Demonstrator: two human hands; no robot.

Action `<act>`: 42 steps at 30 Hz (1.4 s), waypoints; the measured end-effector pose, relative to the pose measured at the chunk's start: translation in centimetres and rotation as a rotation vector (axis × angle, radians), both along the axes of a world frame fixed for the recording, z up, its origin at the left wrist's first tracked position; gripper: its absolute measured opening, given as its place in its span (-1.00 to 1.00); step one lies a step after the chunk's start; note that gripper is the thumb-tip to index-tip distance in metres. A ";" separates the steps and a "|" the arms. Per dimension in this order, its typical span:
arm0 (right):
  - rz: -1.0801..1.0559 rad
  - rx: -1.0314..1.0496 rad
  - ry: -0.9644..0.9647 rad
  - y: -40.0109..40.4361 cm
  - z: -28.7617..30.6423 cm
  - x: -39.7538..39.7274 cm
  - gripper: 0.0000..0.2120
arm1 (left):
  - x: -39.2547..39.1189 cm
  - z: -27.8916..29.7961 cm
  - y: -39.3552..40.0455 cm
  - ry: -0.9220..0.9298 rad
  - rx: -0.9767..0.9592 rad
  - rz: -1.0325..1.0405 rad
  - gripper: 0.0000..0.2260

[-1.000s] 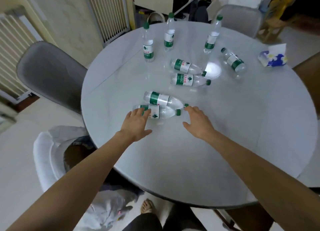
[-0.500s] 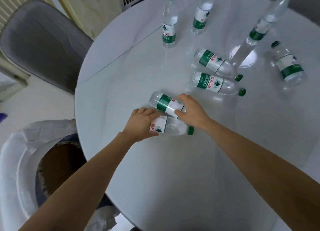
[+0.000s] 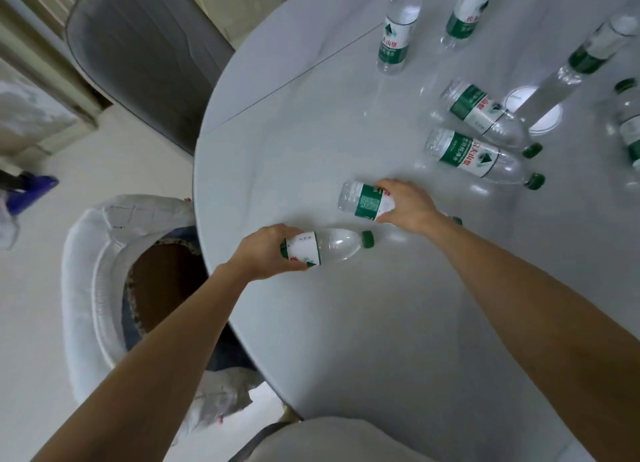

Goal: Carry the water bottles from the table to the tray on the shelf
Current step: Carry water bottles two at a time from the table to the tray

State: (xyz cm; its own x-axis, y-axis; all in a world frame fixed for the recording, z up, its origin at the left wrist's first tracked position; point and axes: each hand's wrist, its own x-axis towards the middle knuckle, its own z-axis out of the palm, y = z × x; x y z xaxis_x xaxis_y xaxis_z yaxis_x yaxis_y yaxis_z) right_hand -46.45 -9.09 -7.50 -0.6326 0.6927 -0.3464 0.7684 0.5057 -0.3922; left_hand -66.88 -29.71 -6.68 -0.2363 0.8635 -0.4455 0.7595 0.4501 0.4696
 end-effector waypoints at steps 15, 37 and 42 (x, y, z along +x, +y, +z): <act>0.660 0.316 -0.268 -7.0 3.1 9.3 -0.53 | 1.4 -1.0 -1.4 -0.013 -0.084 0.072 -0.31; -1.129 -0.320 0.276 -12.3 -1.6 5.5 -0.36 | 3.8 -1.4 -1.6 0.104 -0.038 0.150 -0.45; -1.058 -0.460 0.563 -14.6 0.7 8.3 -0.59 | 5.2 -0.9 -2.8 0.004 -0.013 0.266 -0.53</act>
